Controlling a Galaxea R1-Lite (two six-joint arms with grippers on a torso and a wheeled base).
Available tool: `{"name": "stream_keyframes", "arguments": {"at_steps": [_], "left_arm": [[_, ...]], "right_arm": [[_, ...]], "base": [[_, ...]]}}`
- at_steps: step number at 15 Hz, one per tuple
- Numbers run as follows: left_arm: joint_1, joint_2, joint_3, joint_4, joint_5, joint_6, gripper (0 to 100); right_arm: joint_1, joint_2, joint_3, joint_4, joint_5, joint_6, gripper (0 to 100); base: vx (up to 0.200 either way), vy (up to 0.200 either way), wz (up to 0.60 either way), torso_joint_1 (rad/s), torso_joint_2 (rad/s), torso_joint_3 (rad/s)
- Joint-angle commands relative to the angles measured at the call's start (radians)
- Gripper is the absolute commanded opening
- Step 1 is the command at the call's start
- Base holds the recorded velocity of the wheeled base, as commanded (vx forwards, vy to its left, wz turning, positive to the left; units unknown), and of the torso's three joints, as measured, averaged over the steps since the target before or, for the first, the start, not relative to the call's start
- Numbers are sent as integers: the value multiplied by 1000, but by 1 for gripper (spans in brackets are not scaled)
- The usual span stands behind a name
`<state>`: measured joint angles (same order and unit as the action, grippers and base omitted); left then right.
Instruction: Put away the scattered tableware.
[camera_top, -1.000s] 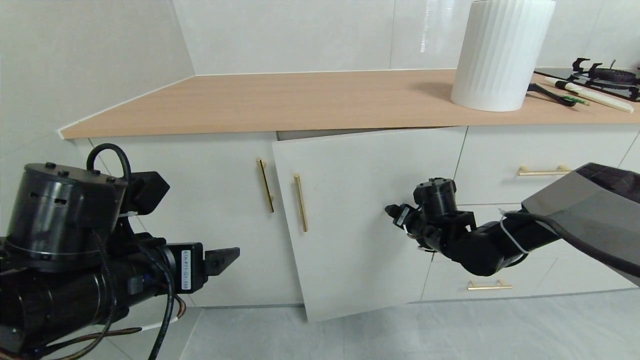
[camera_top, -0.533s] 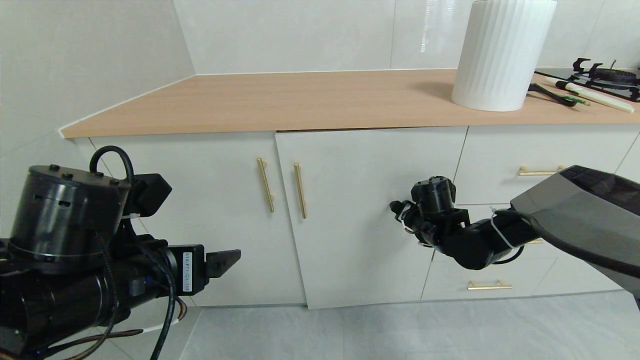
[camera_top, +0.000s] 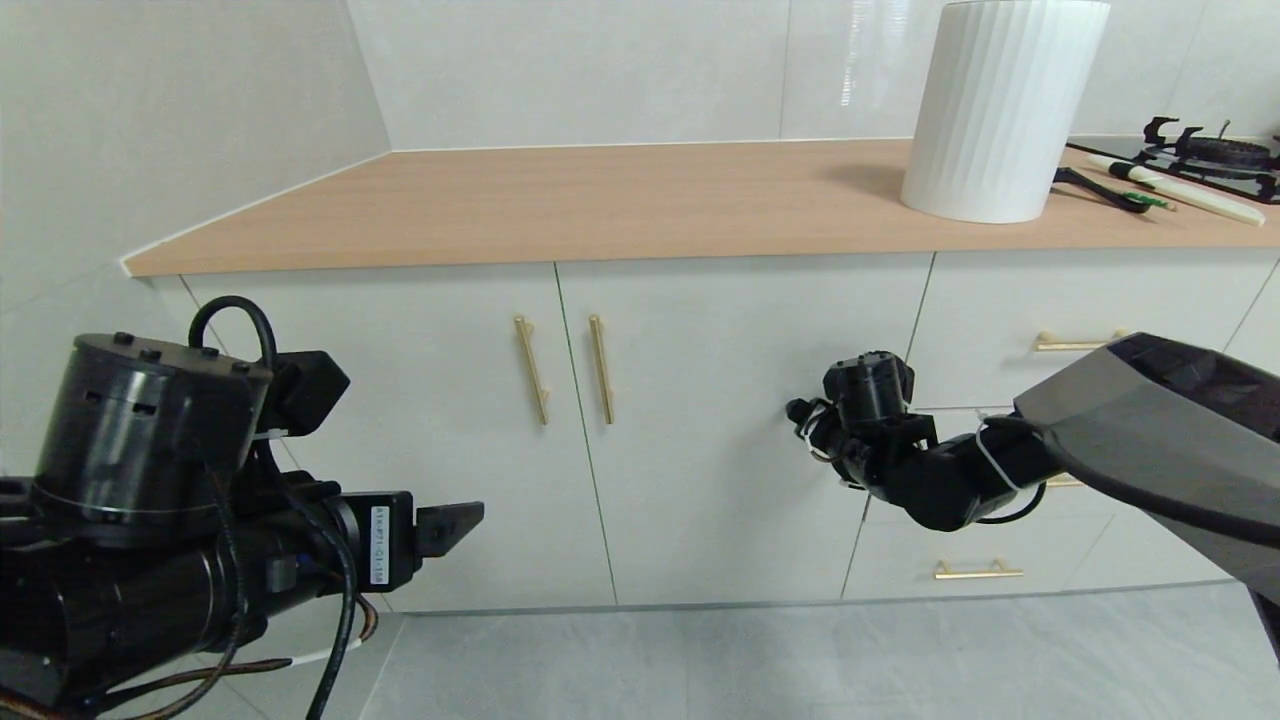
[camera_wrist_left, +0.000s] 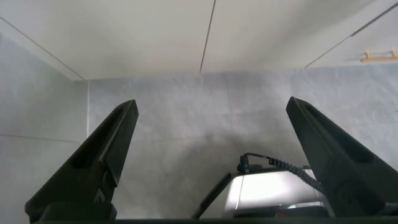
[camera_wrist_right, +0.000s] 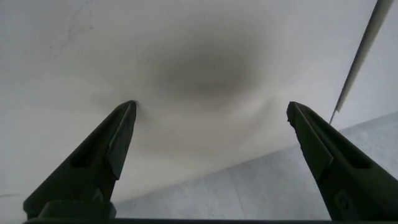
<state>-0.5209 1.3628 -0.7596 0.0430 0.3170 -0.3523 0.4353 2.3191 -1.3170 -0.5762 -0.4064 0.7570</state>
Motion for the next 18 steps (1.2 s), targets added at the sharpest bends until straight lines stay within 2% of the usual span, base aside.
{"name": "stream_keyframes", "arguments": {"at_steps": [1, 5, 7, 9, 12, 13, 15, 16, 17, 18], "left_arm": [[1, 2, 0, 0, 1, 0, 100], [2, -24, 2, 0, 2, 0, 100], [2, -93, 20, 0, 4, -2, 100], [24, -186, 77, -2, 4, 0, 100], [27, -392, 180, 2, 5, 10, 100], [35, -519, 224, 6, 8, 50, 100], [122, -703, 276, 38, 19, 190, 100], [153, -754, 287, 51, 19, 230, 100], [193, -860, 313, 71, 19, 305, 100], [196, -947, 336, 87, 19, 358, 100]], "right_arm": [[11, -44, 50, -4, 1, -4, 100], [36, -330, 291, -14, 72, -117, 100], [31, -547, 467, -16, 69, -243, 100], [26, -771, 636, -16, 70, -377, 100], [22, -1072, 812, -14, 46, -542, 100], [-17, -1245, 854, -2, 47, -627, 100], [-79, -1474, 877, 61, 50, -777, 100], [-93, -1538, 881, 96, 52, -808, 100], [-121, -1667, 889, 197, 52, -855, 100], [-158, -1773, 901, 289, 47, -880, 100]], "base": [[0, 0, 0, 0, 0, 0], [0, 0, 0, 0, 0, 0], [0, 0, 0, 0, 0, 0], [0, 0, 0, 0, 0, 0], [0, 0, 0, 0, 0, 0], [0, 0, 0, 0, 0, 0], [0, 0, 0, 0, 0, 0], [0, 0, 0, 0, 0, 0], [0, 0, 0, 0, 0, 0], [0, 0, 0, 0, 0, 0]]}}
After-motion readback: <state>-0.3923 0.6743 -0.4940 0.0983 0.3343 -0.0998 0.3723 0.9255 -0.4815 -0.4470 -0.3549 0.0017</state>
